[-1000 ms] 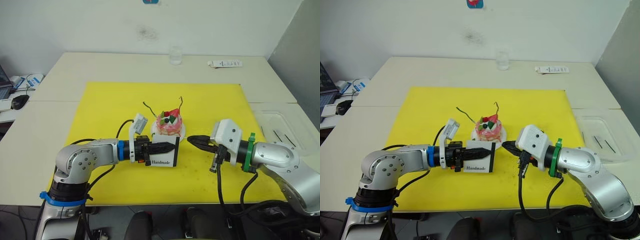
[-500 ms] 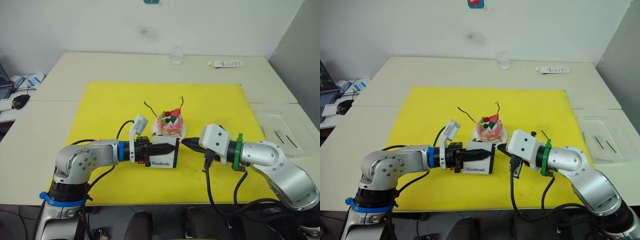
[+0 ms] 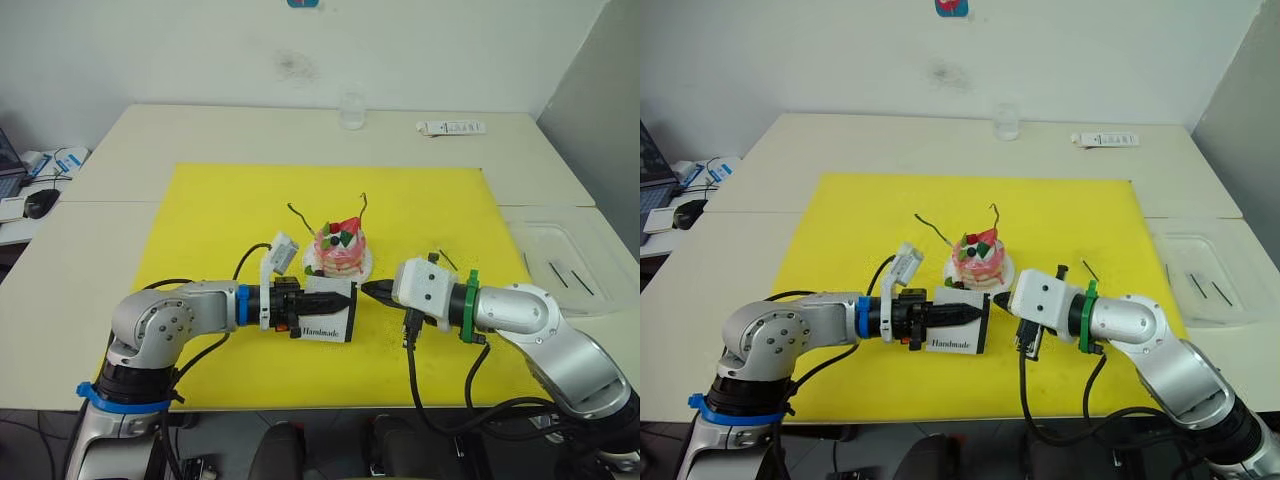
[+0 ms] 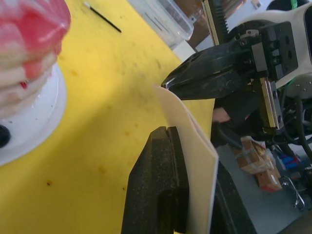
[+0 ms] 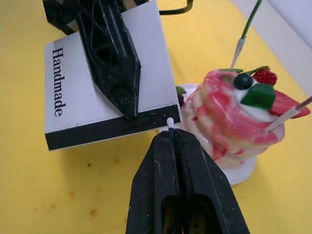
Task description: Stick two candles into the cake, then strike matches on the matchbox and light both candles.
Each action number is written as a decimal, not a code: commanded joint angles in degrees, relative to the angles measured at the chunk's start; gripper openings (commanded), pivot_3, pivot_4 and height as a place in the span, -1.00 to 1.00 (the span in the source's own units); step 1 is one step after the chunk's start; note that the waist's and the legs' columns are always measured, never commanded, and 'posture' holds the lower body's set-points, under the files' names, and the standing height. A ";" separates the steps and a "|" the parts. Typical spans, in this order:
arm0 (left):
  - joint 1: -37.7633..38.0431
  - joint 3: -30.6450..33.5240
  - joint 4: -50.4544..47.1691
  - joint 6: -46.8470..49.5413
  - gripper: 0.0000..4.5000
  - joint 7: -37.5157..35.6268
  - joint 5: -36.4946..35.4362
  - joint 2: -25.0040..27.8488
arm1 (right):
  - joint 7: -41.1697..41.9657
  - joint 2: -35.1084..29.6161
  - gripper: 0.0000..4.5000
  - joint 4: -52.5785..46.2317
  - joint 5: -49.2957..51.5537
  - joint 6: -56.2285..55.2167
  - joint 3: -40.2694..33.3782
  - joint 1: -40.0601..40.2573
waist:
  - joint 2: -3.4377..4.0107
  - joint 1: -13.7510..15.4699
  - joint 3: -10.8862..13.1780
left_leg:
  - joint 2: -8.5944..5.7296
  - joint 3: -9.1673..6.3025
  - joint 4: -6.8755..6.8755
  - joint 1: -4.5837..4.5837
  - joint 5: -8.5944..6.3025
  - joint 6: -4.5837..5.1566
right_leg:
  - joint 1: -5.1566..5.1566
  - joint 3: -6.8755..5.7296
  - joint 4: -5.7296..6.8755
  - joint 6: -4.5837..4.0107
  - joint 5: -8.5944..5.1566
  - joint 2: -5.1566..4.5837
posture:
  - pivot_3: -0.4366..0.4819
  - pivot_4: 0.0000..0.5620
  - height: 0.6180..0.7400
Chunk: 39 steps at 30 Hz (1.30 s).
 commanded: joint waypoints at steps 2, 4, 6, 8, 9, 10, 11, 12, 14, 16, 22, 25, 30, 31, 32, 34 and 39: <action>-1.89 -1.03 0.56 -6.24 -1.00 -3.85 4.04 1.97 | 7.30 -3.61 -0.99 -5.76 5.74 -1.31 -2.39 2.03 | 0.00 0.07 0.00 | -0.01 0.00 0.00 0.00 0.00 0.00 | 0.00 -0.01 -0.01 0.00 0.00 0.00 | -0.05 -0.47 1.00; -2.12 -1.77 1.96 -8.25 -1.00 -4.68 6.01 2.42 | 8.22 -4.53 -0.99 -7.02 7.57 -0.99 -4.27 2.70 | 0.00 0.05 0.00 | 0.00 0.00 0.00 0.01 0.00 0.00 | 0.01 0.01 0.00 0.00 0.00 0.02 | -0.05 -0.47 1.00; -2.38 -2.23 2.77 -9.34 -1.00 -5.41 7.08 2.56 | 8.04 -4.67 -0.99 -7.34 8.82 -0.24 -5.83 2.93 | 0.00 -0.01 0.00 | 0.01 0.02 0.00 0.03 0.00 0.00 | 0.01 0.02 0.01 0.00 0.00 0.01 | -0.05 -0.47 1.00; -2.20 -2.41 2.82 -9.58 -1.00 -5.94 7.47 2.66 | 7.40 -4.70 -0.99 -6.93 9.36 0.31 -7.55 2.97 | -0.01 0.04 0.00 | 0.01 0.00 0.02 0.02 0.00 0.00 | 0.02 0.00 0.01 0.00 0.00 0.01 | -0.05 -0.47 1.00; -1.90 -2.55 2.67 -9.67 -1.00 -6.21 7.69 2.87 | 7.07 -4.69 -0.99 -6.72 9.48 0.57 -8.18 2.93 | -0.01 0.05 0.00 | 0.00 0.00 0.02 0.02 0.00 0.00 | 0.03 0.00 0.01 0.00 0.00 0.01 | -0.05 -0.47 1.00; -1.43 -2.61 2.46 -9.69 -1.00 -6.42 7.87 3.16 | 6.57 -4.51 -0.99 -6.45 9.50 0.83 -8.69 2.78 | -0.01 0.04 0.00 | 0.00 0.00 0.03 0.02 0.00 0.00 | 0.03 0.00 0.01 0.00 0.00 0.01 | -0.05 -0.47 1.00; -0.97 -2.60 2.26 -9.69 -1.00 -6.62 8.03 3.48 | 6.12 -4.28 -0.99 -6.19 9.47 1.09 -9.06 2.58 | -0.01 0.03 0.00 | 0.00 0.02 0.03 0.02 0.00 0.00 | 0.03 0.02 0.01 0.00 0.00 0.01 | -0.05 -0.47 1.00; -0.46 -2.41 2.02 -9.56 -1.00 -6.79 8.03 3.83 | 5.54 -3.97 -0.99 -5.83 9.24 1.33 -9.36 2.24 | -0.01 0.02 0.00 | 0.00 0.03 0.03 0.02 0.00 0.00 | 0.03 0.03 0.01 0.00 0.00 0.01 | -0.05 -0.47 1.00; 0.47 -1.72 1.58 -9.16 -1.00 -6.87 7.82 4.44 | 4.42 -3.22 -0.99 -5.22 9.04 1.94 -9.72 1.44 | -0.01 0.00 0.00 | 0.02 0.02 0.02 0.02 0.00 0.00 | 0.02 0.02 0.01 0.00 0.00 0.01 | -0.05 -0.47 1.00; 1.33 -1.45 0.93 -9.14 -1.00 -6.96 7.76 5.08 | 3.47 -2.58 -0.99 -4.86 8.79 2.29 -9.91 0.85 | 0.00 0.01 0.00 | 0.04 0.00 0.01 0.02 0.00 0.00 | 0.01 0.01 0.01 0.00 0.00 0.00 | -0.05 -0.47 1.00; 2.56 -0.85 -0.65 -8.37 -1.00 -6.35 6.77 5.50 | 1.59 -1.11 -0.99 -4.40 8.75 3.48 -9.30 -0.76 | -0.01 0.06 0.00 | 0.03 0.00 0.02 0.01 0.00 0.00 | 0.01 0.00 0.02 0.00 0.00 -0.02 | -0.05 -0.47 1.00; 3.56 -0.67 -1.06 -8.43 -1.00 -6.15 6.95 5.89 | 0.70 -0.07 -0.99 -4.23 8.44 3.95 -8.81 -2.26 | 0.00 -0.02 0.00 | 0.01 0.03 0.02 0.01 0.00 0.00 | 0.01 0.03 0.02 0.00 0.00 -0.02 | -0.05 -0.47 1.00; 5.66 -0.28 -1.70 -8.84 -1.00 -5.90 7.41 6.57 | -3.16 4.05 -0.99 -1.05 5.64 5.72 -6.12 -9.96 | 0.00 -0.12 0.00 | 0.06 -0.02 0.02 0.04 0.00 0.00 | 0.00 0.00 0.05 -0.01 0.00 -0.02 | -0.05 -0.47 1.00; 6.05 -0.16 -1.96 -8.88 -1.00 -5.84 7.41 6.68 | -4.07 5.17 -0.99 -0.36 4.99 6.26 -5.38 -11.84 | 0.00 -0.10 0.01 | 0.06 -0.02 0.01 0.04 0.00 0.00 | 0.00 -0.01 0.05 -0.01 0.00 -0.02 | -0.05 -0.47 1.00; 6.41 0.09 -2.21 -8.88 -1.00 -5.74 7.37 6.82 | -4.69 6.12 -0.99 0.03 4.33 6.73 -4.61 -13.52 | 0.00 -0.09 0.00 | 0.06 -0.02 0.02 0.03 0.00 0.00 | -0.01 -0.01 0.06 -0.01 0.01 -0.01 | -0.05 -0.47 1.00; 6.90 0.84 -2.45 -8.66 -1.00 -5.49 7.02 6.96 | -5.68 7.56 -0.99 0.56 3.25 7.53 -3.41 -16.16 | 0.00 -0.04 0.00 | 0.07 -0.02 0.01 0.04 0.00 0.00 | -0.01 -0.01 0.06 -0.02 0.00 -0.01 | -0.05 -0.47 1.00; 8.46 3.69 -2.65 -8.05 -1.00 -4.47 5.99 7.42 | -8.27 12.23 -0.99 4.80 -0.95 7.08 0.80 -22.89 | 0.00 -0.14 0.01 | 0.10 0.01 0.00 0.00 0.00 0.00 | -0.04 0.04 0.02 -0.02 0.00 -0.05 | -0.05 -0.47 1.00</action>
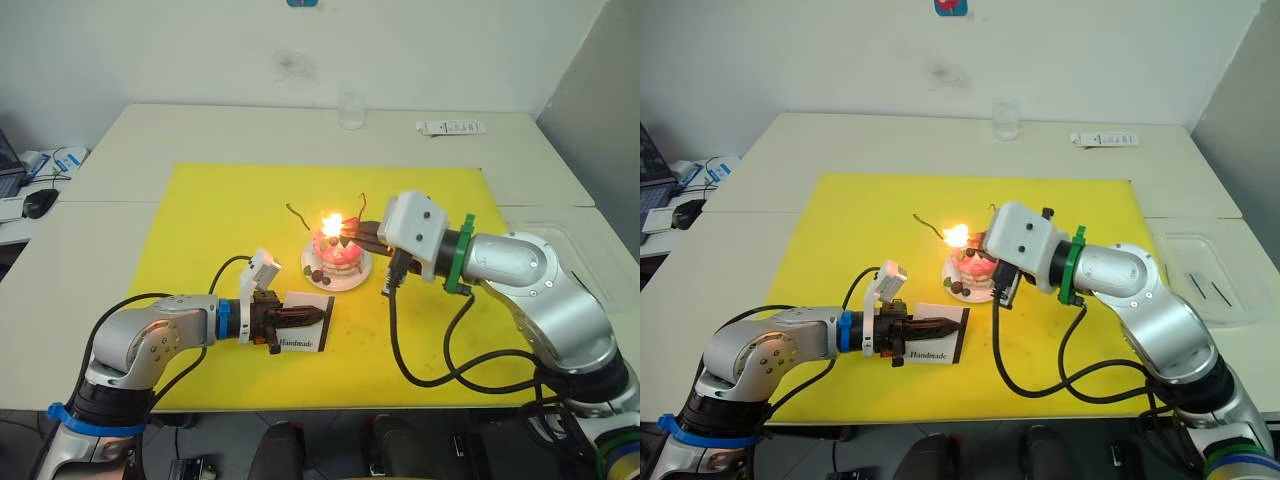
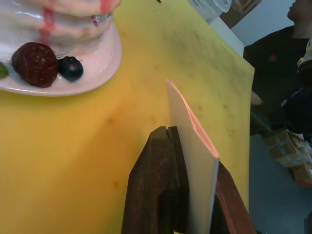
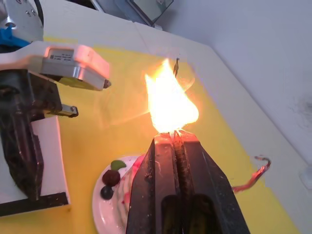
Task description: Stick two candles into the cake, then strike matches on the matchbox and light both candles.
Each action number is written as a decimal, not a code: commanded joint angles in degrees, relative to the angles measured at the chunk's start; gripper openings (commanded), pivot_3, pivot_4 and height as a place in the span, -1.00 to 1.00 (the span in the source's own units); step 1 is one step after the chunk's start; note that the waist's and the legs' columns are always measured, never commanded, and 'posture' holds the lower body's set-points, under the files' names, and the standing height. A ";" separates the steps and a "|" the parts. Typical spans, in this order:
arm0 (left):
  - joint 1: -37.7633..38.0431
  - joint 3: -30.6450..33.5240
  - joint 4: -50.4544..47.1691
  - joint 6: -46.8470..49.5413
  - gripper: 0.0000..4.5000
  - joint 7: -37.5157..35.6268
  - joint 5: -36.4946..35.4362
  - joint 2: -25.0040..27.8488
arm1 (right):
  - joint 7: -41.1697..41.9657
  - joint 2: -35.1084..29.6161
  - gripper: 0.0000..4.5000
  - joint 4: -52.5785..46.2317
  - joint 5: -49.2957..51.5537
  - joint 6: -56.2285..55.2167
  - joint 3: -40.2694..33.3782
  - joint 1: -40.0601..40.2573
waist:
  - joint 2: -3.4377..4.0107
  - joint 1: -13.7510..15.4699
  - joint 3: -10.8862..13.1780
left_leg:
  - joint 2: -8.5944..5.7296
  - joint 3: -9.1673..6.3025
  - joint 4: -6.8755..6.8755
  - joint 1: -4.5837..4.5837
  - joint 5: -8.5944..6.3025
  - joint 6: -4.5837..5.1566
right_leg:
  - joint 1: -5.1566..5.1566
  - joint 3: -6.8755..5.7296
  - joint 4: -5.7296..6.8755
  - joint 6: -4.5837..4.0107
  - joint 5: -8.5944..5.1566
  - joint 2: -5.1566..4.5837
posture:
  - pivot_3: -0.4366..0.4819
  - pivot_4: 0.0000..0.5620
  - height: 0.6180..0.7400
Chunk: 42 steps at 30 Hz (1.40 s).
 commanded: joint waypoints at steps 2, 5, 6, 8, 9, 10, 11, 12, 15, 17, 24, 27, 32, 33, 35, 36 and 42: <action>1.29 3.94 -2.17 0.53 -1.00 1.25 -1.89 0.76 | -2.27 3.50 -0.99 3.53 -4.38 -2.04 3.28 -5.13 | 0.00 -0.03 0.00 | 0.01 0.00 0.00 0.00 0.00 0.00 | -0.01 -0.01 0.01 0.00 0.00 0.00 | -0.05 -0.47 1.00; 2.07 4.76 -2.88 0.95 -1.00 1.69 -2.48 0.93 | -2.22 4.96 -0.99 5.70 -5.80 -3.36 4.11 -6.02 | 0.00 0.05 0.00 | 0.01 -0.02 -0.01 0.00 0.00 0.00 | -0.01 -0.05 0.02 -0.01 0.00 -0.01 | -0.05 -0.47 1.00; 2.21 4.96 -3.04 1.09 -1.00 2.01 -2.68 0.82 | -2.09 5.54 -0.99 6.42 -6.22 -3.90 4.36 -6.26 | 0.00 0.06 0.00 | 0.01 -0.02 0.00 -0.01 0.00 0.00 | -0.01 -0.05 0.02 -0.01 0.00 -0.02 | -0.05 -0.47 1.00; 2.37 5.31 -3.27 1.35 -1.00 2.49 -3.01 0.64 | -1.96 6.49 -0.99 7.51 -6.83 -4.63 4.67 -6.61 | 0.00 0.14 0.00 | -0.01 -0.01 0.00 -0.02 0.00 0.00 | -0.01 -0.05 0.02 -0.01 0.01 -0.05 | -0.05 -0.47 1.00; 2.42 5.40 -3.40 1.45 -1.00 2.69 -3.13 0.53 | -1.88 6.78 -0.99 7.79 -7.05 -4.86 4.69 -6.64 | 0.00 0.13 0.00 | -0.02 0.00 0.01 -0.02 0.00 0.00 | -0.01 -0.04 0.02 -0.02 0.01 -0.07 | -0.05 -0.47 1.00; 2.49 5.48 -3.56 1.54 -1.00 2.86 -3.28 0.48 | -1.87 7.34 -0.99 8.42 -7.36 -5.13 5.01 -6.83 | 0.00 0.12 0.00 | -0.02 0.01 0.01 -0.02 0.00 0.00 | -0.01 -0.03 0.02 -0.02 0.02 -0.08 | -0.05 -0.47 1.00; 2.52 5.56 -3.81 1.74 -1.00 3.07 -3.57 0.44 | -1.87 7.87 -0.99 9.18 -7.76 -5.53 5.33 -7.02 | 0.00 0.10 0.00 | -0.02 0.00 0.01 -0.02 0.00 0.00 | -0.01 -0.03 0.02 -0.02 0.02 -0.08 | -0.05 -0.47 1.00; 2.53 5.59 -3.99 1.86 -1.00 3.22 -3.79 0.45 | -1.82 8.30 -0.99 9.83 -8.18 -5.97 5.53 -7.16 | 0.00 0.10 0.00 | -0.02 0.00 0.01 -0.01 0.00 0.00 | -0.01 -0.03 0.02 -0.02 0.01 -0.08 | -0.05 -0.47 1.00; 2.36 5.62 -4.12 2.09 -1.00 3.50 -4.12 0.48 | -1.60 9.07 -0.99 10.81 -8.84 -6.63 5.45 -7.32 | 0.00 0.09 0.00 | -0.01 -0.02 0.01 -0.01 0.00 0.00 | -0.01 -0.06 0.04 -0.03 0.02 -0.07 | -0.05 -0.47 1.00; 2.09 5.58 -4.10 2.24 -1.00 3.66 -4.31 0.47 | -1.46 9.49 -0.99 11.10 -9.16 -6.83 5.31 -7.34 | 0.00 0.09 0.00 | -0.01 -0.01 0.01 -0.01 0.00 0.00 | -0.01 -0.05 0.04 -0.04 0.03 -0.07 | -0.05 -0.47 1.00; 1.43 5.35 -4.21 2.57 -1.00 4.17 -4.94 0.53 | -1.02 10.48 -0.99 11.30 -10.00 -6.63 5.20 -6.98 | 0.00 0.09 0.00 | -0.01 -0.02 0.00 -0.01 0.00 0.00 | -0.01 -0.06 0.04 -0.05 0.03 -0.07 | -0.05 -0.47 1.00; 1.37 5.29 -4.31 2.63 -1.00 4.22 -5.13 0.67 | -0.99 10.63 -0.99 11.09 -10.07 -6.51 5.16 -6.75 | 0.00 0.09 0.00 | -0.01 -0.01 0.00 -0.01 0.00 0.00 | -0.01 -0.05 0.04 -0.05 0.03 -0.07 | -0.05 -0.47 1.00; 1.14 5.29 -4.33 2.79 -1.00 4.34 -5.45 0.86 | -1.08 10.75 -0.99 10.87 -10.17 -6.43 5.14 -6.52 | 0.00 0.09 0.00 | -0.01 -0.01 0.00 -0.01 0.00 0.00 | -0.01 -0.05 0.04 -0.05 0.03 -0.07 | -0.05 -0.47 1.00; 1.05 5.30 -4.29 2.85 -1.00 4.35 -5.52 0.85 | -1.11 10.79 -0.99 10.91 -10.18 -6.44 5.13 -6.50 | 0.00 0.09 0.00 | -0.01 -0.01 0.00 -0.01 0.00 0.00 | -0.01 -0.05 0.04 -0.05 0.03 -0.07 | -0.05 -0.47 1.00; 0.84 5.33 -4.19 3.01 -1.00 4.36 -5.68 0.80 | -1.18 10.83 -0.99 11.10 -10.23 -6.51 5.07 -6.47 | 0.00 0.09 0.00 | -0.01 -0.01 0.00 -0.01 0.00 0.00 | -0.01 -0.05 0.04 -0.05 0.03 -0.07 | -0.05 -0.47 1.00; 0.77 5.38 -4.15 3.11 -1.00 4.34 -5.78 0.79 | -1.21 10.85 -0.99 11.17 -10.23 -6.53 5.06 -6.47 | 0.00 0.09 0.00 | -0.01 -0.01 0.00 -0.01 0.00 0.00 | -0.01 -0.05 0.04 -0.05 0.03 -0.07 | -0.05 -0.47 1.00; 0.27 5.59 -3.73 3.56 -1.00 4.24 -5.85 0.72 | -1.30 11.02 -0.99 11.52 -10.30 -6.71 5.03 -6.40 | 0.00 0.08 0.00 | -0.01 -0.01 0.00 -0.01 0.00 0.00 | -0.01 -0.05 0.04 -0.05 0.03 -0.07 | -0.05 -0.47 1.00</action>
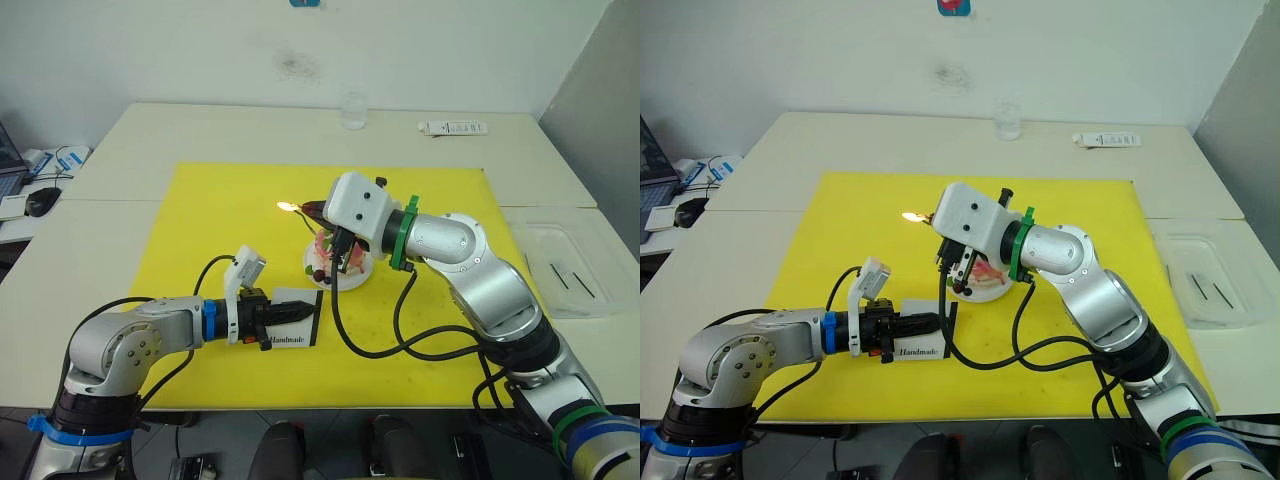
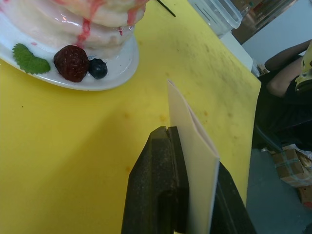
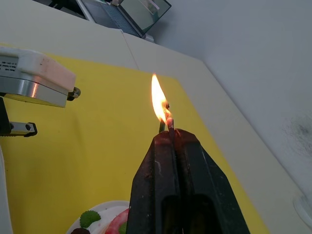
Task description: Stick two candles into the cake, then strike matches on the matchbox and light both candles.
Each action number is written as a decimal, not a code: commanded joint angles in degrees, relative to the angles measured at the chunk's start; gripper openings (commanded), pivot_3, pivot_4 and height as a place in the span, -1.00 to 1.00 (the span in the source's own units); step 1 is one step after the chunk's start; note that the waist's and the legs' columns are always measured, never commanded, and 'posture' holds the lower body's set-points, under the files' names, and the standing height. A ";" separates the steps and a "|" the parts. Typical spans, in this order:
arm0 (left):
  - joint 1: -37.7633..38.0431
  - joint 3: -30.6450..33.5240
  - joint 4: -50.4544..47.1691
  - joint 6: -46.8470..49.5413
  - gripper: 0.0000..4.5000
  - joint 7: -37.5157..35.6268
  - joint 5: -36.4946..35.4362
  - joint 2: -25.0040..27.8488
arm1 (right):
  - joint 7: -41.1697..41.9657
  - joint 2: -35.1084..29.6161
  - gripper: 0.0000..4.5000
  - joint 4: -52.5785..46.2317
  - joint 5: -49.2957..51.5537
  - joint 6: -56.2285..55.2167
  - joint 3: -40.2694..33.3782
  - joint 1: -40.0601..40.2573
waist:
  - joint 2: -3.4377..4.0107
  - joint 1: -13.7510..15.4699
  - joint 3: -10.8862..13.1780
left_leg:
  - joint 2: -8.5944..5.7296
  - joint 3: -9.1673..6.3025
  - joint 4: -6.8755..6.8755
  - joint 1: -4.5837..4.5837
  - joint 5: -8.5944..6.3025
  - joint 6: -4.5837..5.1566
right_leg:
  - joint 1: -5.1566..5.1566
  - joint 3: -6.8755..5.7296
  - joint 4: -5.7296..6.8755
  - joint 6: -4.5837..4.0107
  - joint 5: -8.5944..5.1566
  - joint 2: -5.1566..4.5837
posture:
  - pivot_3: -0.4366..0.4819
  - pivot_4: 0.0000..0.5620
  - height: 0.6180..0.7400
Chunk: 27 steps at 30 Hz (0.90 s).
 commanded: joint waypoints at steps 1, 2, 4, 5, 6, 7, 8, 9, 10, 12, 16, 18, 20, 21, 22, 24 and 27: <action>-0.96 1.37 -1.70 -0.02 -1.00 -0.06 -1.41 0.37 | -0.13 0.48 -0.99 -1.02 -0.66 -1.10 -0.70 -0.59 | 0.00 0.01 0.00 | 0.00 0.00 0.00 0.00 0.00 0.00 | 0.00 0.00 0.00 0.00 0.00 0.00 | -0.05 -0.47 1.00; -1.01 1.35 -1.69 0.02 -1.00 -0.04 -1.42 0.30 | -0.23 0.58 -0.99 -0.92 -0.70 -1.15 -0.74 -0.57 | 0.00 0.00 0.00 | 0.00 0.00 0.00 0.00 0.00 0.00 | 0.00 0.00 0.00 0.00 0.00 0.00 | -0.05 -0.47 1.00; -1.06 1.29 -1.67 0.05 -1.00 -0.05 -1.41 0.25 | -0.39 0.73 -0.99 -0.73 -0.84 -1.22 -0.78 -0.53 | 0.00 0.00 0.00 | 0.00 0.00 0.00 0.00 0.00 0.00 | 0.00 0.00 0.00 0.00 0.00 0.00 | -0.05 -0.47 1.00; -1.07 1.27 -1.67 0.06 -1.00 -0.06 -1.40 0.24 | -0.41 0.78 -0.99 -0.68 -0.91 -1.25 -0.79 -0.52 | 0.00 0.00 0.00 | 0.00 0.00 0.00 0.00 0.00 0.00 | 0.00 0.00 0.00 0.00 0.00 0.00 | -0.05 -0.47 1.00; -1.10 1.25 -1.65 0.07 -1.00 -0.05 -1.40 0.22 | -0.45 0.88 -0.99 -0.62 -0.98 -1.27 -0.83 -0.50 | 0.00 0.00 0.00 | 0.00 0.00 0.00 0.00 0.00 0.00 | 0.00 0.00 0.00 0.01 -0.01 0.00 | -0.05 -0.47 1.00; -1.18 1.22 -1.64 0.09 -1.00 -0.04 -1.43 0.18 | -0.48 0.99 -0.99 -0.59 -1.06 -1.26 -0.87 -0.49 | 0.00 0.00 0.00 | 0.00 0.00 0.00 0.00 0.00 0.00 | 0.00 0.00 0.00 0.02 -0.01 0.00 | -0.05 -0.47 1.00; -1.26 1.17 -1.62 0.11 -1.00 0.00 -1.41 0.13 | -0.54 1.13 -0.99 -0.57 -1.12 -1.25 -0.91 -0.47 | 0.00 0.00 0.00 | 0.00 0.00 0.00 0.00 0.00 0.00 | 0.00 0.00 0.00 0.02 -0.01 0.00 | -0.05 -0.47 1.00; -1.32 1.13 -1.61 0.12 -1.00 -0.02 -1.42 0.11 | -0.60 1.21 -0.99 -0.54 -1.21 -1.26 -0.93 -0.44 | 0.00 0.00 0.00 | 0.00 0.00 0.00 0.00 0.00 0.00 | 0.00 0.01 0.00 0.02 -0.01 0.00 | -0.05 -0.47 1.00; -1.33 1.10 -1.61 0.10 -1.00 -0.03 -1.39 0.10 | -0.60 1.25 -0.99 -0.53 -1.24 -1.25 -0.94 -0.41 | 0.00 0.00 0.00 | 0.00 0.00 0.00 0.00 0.00 0.00 | 0.00 0.00 0.00 0.02 -0.01 0.00 | -0.05 -0.47 1.00; -1.36 1.07 -1.62 0.12 -1.00 -0.05 -1.39 0.10 | -0.57 1.28 -0.99 -0.52 -1.31 -1.23 -0.95 -0.36 | 0.00 0.00 0.00 | 0.00 0.00 0.00 0.00 0.00 0.00 | 0.00 0.00 0.00 0.02 -0.01 0.00 | -0.05 -0.47 1.00; -1.46 1.00 -1.64 0.14 -1.00 -0.02 -1.35 0.07 | -0.60 1.33 -0.99 -0.54 -1.40 -1.11 -0.94 -0.26 | 0.00 0.00 0.00 | 0.00 0.00 0.00 0.00 0.00 0.00 | 0.00 0.00 0.00 0.01 0.00 0.00 | -0.05 -0.47 1.00; -1.49 0.97 -1.69 0.17 -1.00 -0.01 -1.39 0.04 | -0.57 1.43 -0.99 -0.53 -1.54 -1.10 -0.99 -0.22 | 0.00 0.00 0.00 | 0.00 0.00 0.00 0.00 0.00 0.00 | 0.00 0.00 -0.01 0.01 -0.01 0.00 | -0.05 -0.47 1.00; -1.51 0.94 -1.69 0.16 -1.00 -0.04 -1.37 0.05 | -0.42 1.52 -0.99 -0.55 -1.71 -1.12 -1.04 -0.15 | 0.00 0.00 0.00 | 0.00 0.00 0.00 0.00 0.00 0.00 | 0.00 0.00 0.00 0.02 -0.01 0.00 | -0.05 -0.47 1.00; -1.54 0.95 -1.68 0.19 -1.00 -0.01 -1.40 0.02 | -0.36 1.56 -0.99 -0.56 -1.77 -1.13 -1.08 -0.13 | 0.00 0.00 0.00 | 0.00 0.00 0.00 0.00 0.00 0.00 | 0.00 0.00 0.00 0.02 -0.01 0.00 | -0.05 -0.47 1.00; -1.56 0.94 -1.69 0.18 -1.00 -0.01 -1.39 0.02 | -0.28 1.58 -0.99 -0.59 -1.78 -1.12 -1.11 -0.11 | 0.00 0.00 0.00 | 0.00 0.00 0.00 0.00 0.00 0.00 | 0.00 0.00 0.00 0.02 -0.01 0.00 | -0.05 -0.47 1.00; -1.57 0.92 -1.71 0.19 -1.00 0.01 -1.39 -0.01 | -0.20 1.58 -0.99 -0.66 -1.76 -1.07 -1.16 -0.04 | 0.00 0.00 0.00 | 0.00 0.00 0.00 0.00 0.00 0.00 | 0.00 0.00 0.00 0.02 -0.01 0.00 | -0.05 -0.47 1.00; -1.66 0.85 -1.63 0.16 -1.00 -0.08 -1.33 0.03 | -0.02 1.51 -0.99 -0.84 -1.65 -0.96 -1.23 0.00 | 0.00 0.00 0.00 | 0.00 0.00 -0.01 0.00 0.00 0.00 | 0.00 0.00 -0.01 0.02 -0.01 0.00 | -0.05 -0.47 1.00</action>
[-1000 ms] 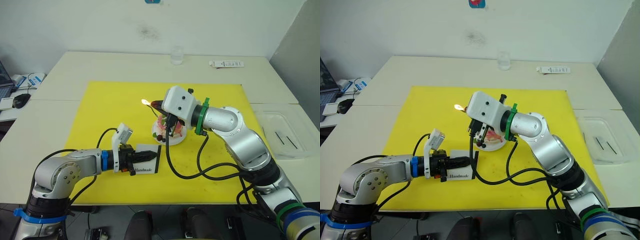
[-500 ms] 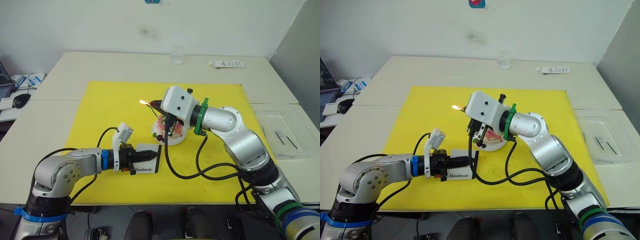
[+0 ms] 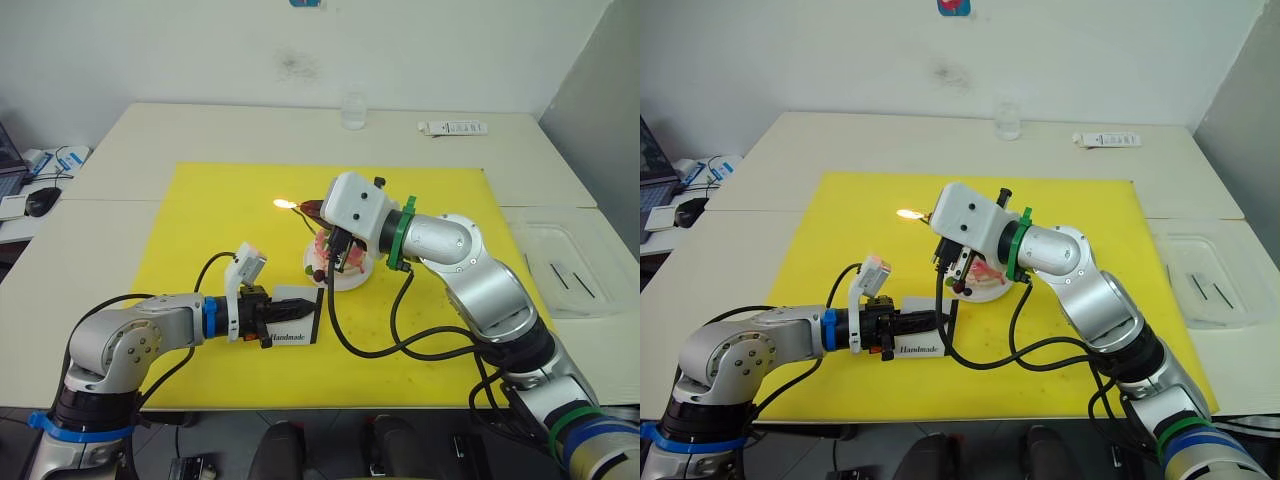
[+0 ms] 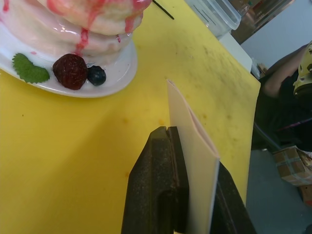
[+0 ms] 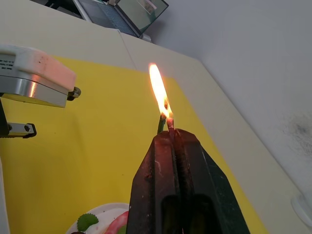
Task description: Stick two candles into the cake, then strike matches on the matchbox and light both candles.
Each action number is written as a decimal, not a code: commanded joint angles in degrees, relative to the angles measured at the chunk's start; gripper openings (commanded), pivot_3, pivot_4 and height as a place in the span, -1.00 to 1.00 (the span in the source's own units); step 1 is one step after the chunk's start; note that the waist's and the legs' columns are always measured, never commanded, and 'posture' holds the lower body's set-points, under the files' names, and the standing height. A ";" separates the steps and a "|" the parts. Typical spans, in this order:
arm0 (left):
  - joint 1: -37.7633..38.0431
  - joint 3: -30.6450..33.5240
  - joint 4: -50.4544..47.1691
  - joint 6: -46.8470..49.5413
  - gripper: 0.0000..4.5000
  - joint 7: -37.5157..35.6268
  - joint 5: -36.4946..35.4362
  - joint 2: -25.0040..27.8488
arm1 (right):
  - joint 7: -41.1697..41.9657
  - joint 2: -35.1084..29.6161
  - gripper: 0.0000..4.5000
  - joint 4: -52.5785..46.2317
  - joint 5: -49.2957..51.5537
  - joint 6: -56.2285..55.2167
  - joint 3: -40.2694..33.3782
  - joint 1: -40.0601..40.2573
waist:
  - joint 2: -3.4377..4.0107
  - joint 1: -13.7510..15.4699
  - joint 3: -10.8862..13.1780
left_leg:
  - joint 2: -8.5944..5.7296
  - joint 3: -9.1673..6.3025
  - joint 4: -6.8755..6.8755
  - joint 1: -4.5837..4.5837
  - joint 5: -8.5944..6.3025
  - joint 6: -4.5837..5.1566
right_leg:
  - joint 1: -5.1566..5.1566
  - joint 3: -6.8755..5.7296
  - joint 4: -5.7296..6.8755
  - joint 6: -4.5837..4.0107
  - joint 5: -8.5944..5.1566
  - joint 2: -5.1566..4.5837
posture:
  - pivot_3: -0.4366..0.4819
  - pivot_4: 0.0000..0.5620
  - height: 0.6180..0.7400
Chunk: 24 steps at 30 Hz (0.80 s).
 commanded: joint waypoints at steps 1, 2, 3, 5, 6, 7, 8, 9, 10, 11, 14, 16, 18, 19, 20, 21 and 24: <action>-0.81 0.83 -1.57 0.01 -1.00 -0.11 -1.31 0.06 | 0.14 0.13 -0.99 -1.43 0.11 -0.78 -1.27 -0.22 | 0.00 0.00 0.00 | 0.00 0.00 0.00 0.00 0.00 0.00 | 0.00 0.00 0.00 0.00 0.00 0.00 | -0.05 -0.47 1.00; -0.88 0.83 -1.51 0.04 -1.00 -0.13 -1.32 0.06 | 0.20 0.04 -0.99 -1.64 0.20 -0.64 -1.40 -0.13 | 0.00 0.00 0.00 | 0.00 0.00 0.00 0.00 0.00 0.00 | 0.00 0.00 0.00 0.00 0.00 0.00 | -0.05 -0.47 1.00; -0.92 0.81 -1.46 0.04 -1.00 -0.16 -1.32 0.06 | 0.31 -0.12 -0.99 -1.97 0.36 -0.42 -1.58 0.02 | 0.00 0.00 0.00 | 0.00 0.00 0.00 0.00 0.00 0.00 | 0.00 0.00 0.00 0.00 0.00 0.00 | -0.05 -0.47 1.00; -0.95 0.78 -1.41 0.03 -1.00 -0.19 -1.30 0.05 | 0.68 -0.60 -0.99 -2.82 0.79 0.12 -2.06 0.43 | 0.00 0.00 0.00 | 0.00 0.00 0.00 0.00 0.00 0.00 | 0.00 0.00 0.00 0.00 0.00 0.00 | -0.05 -0.47 1.00; -0.97 0.72 -1.36 0.00 -1.00 -0.25 -1.27 0.04 | 1.04 -1.05 -0.99 -3.95 1.50 0.94 -2.87 0.92 | 0.00 0.00 0.00 | 0.00 0.00 0.00 0.00 0.00 0.00 | 0.00 0.00 0.00 0.00 0.00 0.00 | -0.05 -0.47 1.00; -1.02 0.65 -1.26 -0.02 -1.00 -0.30 -1.23 0.00 | 1.45 -1.58 -0.99 -5.14 2.21 1.75 -3.69 1.41 | 0.00 0.02 0.00 | -0.01 0.00 0.00 -0.01 0.00 0.00 | 0.00 0.00 -0.01 0.00 0.00 0.00 | -0.05 -0.47 1.00; -1.08 0.61 -1.22 0.01 -1.00 -0.30 -1.23 -0.03 | 1.75 -1.96 -0.99 -5.97 2.73 2.37 -4.27 1.71 | 0.00 0.02 0.00 | -0.01 0.00 0.00 -0.01 0.00 0.00 | 0.00 0.00 -0.01 0.00 0.00 0.00 | -0.05 -0.47 1.00; -1.16 0.55 -1.13 0.01 -1.00 -0.32 -1.21 -0.08 | 2.01 -2.31 -0.99 -6.85 3.32 3.11 -4.92 2.03 | 0.00 0.03 0.00 | -0.01 0.00 0.00 -0.02 0.00 0.00 | 0.00 0.00 -0.02 0.00 0.00 0.00 | -0.05 -0.47 1.00; -1.22 0.53 -1.09 0.02 -1.00 -0.33 -1.21 -0.10 | 2.12 -2.56 -0.99 -7.40 3.74 3.62 -5.27 2.17 | 0.00 0.02 0.00 | -0.01 0.00 0.00 -0.02 0.00 0.00 | 0.00 0.00 -0.02 0.00 0.00 0.00 | -0.05 -0.47 1.00; -1.37 0.37 -0.91 0.00 -1.00 -0.43 -1.14 -0.15 | 2.55 -3.26 -0.99 -8.81 4.75 4.67 -6.32 2.73 | 0.00 0.02 0.00 | -0.01 0.00 0.00 -0.02 0.00 0.00 | 0.00 0.01 -0.02 0.00 0.00 -0.01 | -0.05 -0.47 1.00; -1.98 -0.20 -0.23 0.05 -1.00 -0.94 -1.12 -0.35 | 4.28 -6.35 -0.99 -14.62 8.68 9.26 -10.89 5.48 | 0.00 0.15 0.00 | 0.00 -0.03 -0.01 -0.02 0.00 0.00 | 0.00 -0.03 -0.01 0.01 0.00 -0.01 | -0.05 -0.47 1.00; -2.37 -0.66 0.11 0.26 -1.00 -1.58 -1.30 -0.32 | 5.32 -9.32 -0.99 -19.12 11.53 13.00 -15.21 8.42 | 0.00 0.27 0.00 | -0.01 -0.01 -0.02 -0.02 0.00 0.00 | 0.00 -0.02 -0.03 0.01 -0.01 -0.01 | -0.05 -0.47 1.00; -2.54 -1.12 0.18 0.55 -1.00 -2.28 -1.52 -0.11 | 5.33 -11.54 -0.99 -22.24 13.62 16.26 -18.40 10.49 | 0.00 0.21 0.00 | -0.03 -0.01 -0.02 -0.05 0.00 0.00 | 0.00 -0.02 -0.06 0.02 -0.01 -0.04 | -0.05 -0.47 1.00; -2.59 -1.34 0.14 0.78 -1.00 -2.74 -1.75 -0.08 | 5.10 -12.94 -0.99 -23.67 14.27 17.81 -20.22 11.79 | 0.00 0.17 0.00 | -0.05 0.00 -0.02 -0.05 0.00 0.00 | 0.00 -0.02 -0.06 0.02 -0.01 -0.06 | -0.05 -0.47 1.00; -2.63 -1.65 -0.03 1.05 -1.00 -3.33 -2.04 -0.09 | 4.57 -14.64 -0.99 -25.23 14.46 19.95 -22.83 13.71 | 0.00 0.16 0.00 | -0.05 0.00 -0.02 -0.05 0.00 0.00 | 0.00 -0.02 -0.06 0.02 -0.01 -0.06 | -0.05 -0.47 1.00; -2.68 -1.91 -0.21 1.37 -1.00 -3.82 -2.42 -0.15 | 4.13 -16.33 -0.99 -26.50 14.61 21.87 -25.39 15.64 | 0.00 0.16 0.00 | -0.05 0.00 -0.02 -0.04 0.00 0.00 | 0.00 -0.02 -0.06 0.02 -0.01 -0.06 | -0.05 -0.47 1.00; -2.95 -2.27 -0.90 2.35 -1.00 -4.57 -3.83 -0.63 | 2.51 -19.70 -0.99 -28.20 14.53 25.46 -32.25 20.51 | 0.00 0.17 0.00 | -0.05 -0.01 -0.03 -0.04 0.00 0.00 | 0.00 -0.03 -0.06 0.03 -0.02 -0.06 | -0.05 -0.47 1.00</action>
